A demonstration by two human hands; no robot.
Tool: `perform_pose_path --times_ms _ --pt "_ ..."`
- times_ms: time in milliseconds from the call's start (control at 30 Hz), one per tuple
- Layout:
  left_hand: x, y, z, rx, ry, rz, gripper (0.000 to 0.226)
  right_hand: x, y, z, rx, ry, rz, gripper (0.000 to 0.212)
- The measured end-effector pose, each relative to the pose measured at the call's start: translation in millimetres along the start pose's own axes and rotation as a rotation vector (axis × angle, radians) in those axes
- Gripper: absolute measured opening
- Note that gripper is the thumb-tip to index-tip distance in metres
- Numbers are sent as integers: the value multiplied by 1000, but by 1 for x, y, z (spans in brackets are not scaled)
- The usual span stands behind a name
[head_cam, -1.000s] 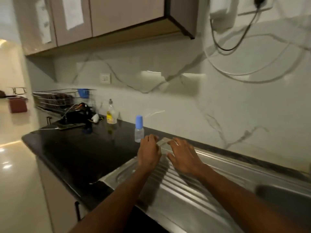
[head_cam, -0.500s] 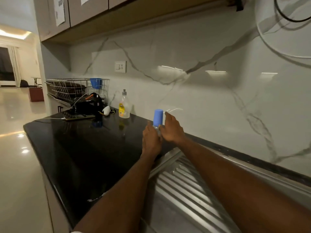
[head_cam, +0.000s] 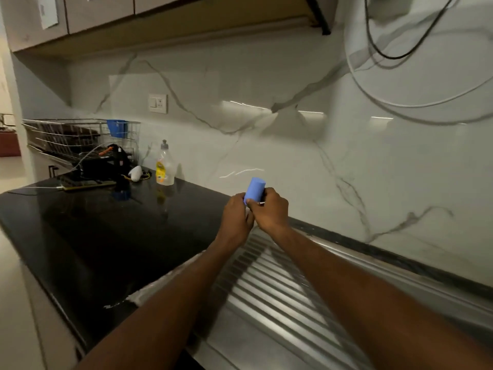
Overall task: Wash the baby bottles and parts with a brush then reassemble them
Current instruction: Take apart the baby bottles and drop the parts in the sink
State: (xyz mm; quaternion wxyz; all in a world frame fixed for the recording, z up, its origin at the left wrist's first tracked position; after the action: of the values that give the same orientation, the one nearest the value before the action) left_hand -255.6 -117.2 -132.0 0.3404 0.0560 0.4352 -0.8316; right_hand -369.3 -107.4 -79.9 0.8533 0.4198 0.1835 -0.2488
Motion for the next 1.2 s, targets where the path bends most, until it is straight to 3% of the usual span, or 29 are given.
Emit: perform_pose_path --times_ms 267,367,700,1033,1200 --pt "23 -110 -75 214 223 -106 17 -118 -9 -82 -3 3 -97 34" --pt "39 -139 -104 160 247 -109 33 -159 -8 -116 11 -20 -109 31" --pt "102 -253 -202 118 221 -223 41 -277 -29 -217 181 -188 -134 30" --pt "178 -331 -270 196 404 -290 19 -377 -85 -287 242 -295 -255 36" --pt "215 -344 -290 276 598 -229 46 -418 -133 -313 392 -434 -219 48"
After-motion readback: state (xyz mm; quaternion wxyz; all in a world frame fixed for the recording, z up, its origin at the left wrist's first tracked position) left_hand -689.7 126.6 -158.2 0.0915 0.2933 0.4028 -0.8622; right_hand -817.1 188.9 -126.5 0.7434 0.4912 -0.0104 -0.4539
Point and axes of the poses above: each hand's wrist, its own z-axis towards the middle knuckle, its own x-axis out of the palm, y = z × x, the point moved 2 cm from there along z, towards the middle knuckle, and after that the axes turned 10 degrees about -x, right-handed, at the moved point
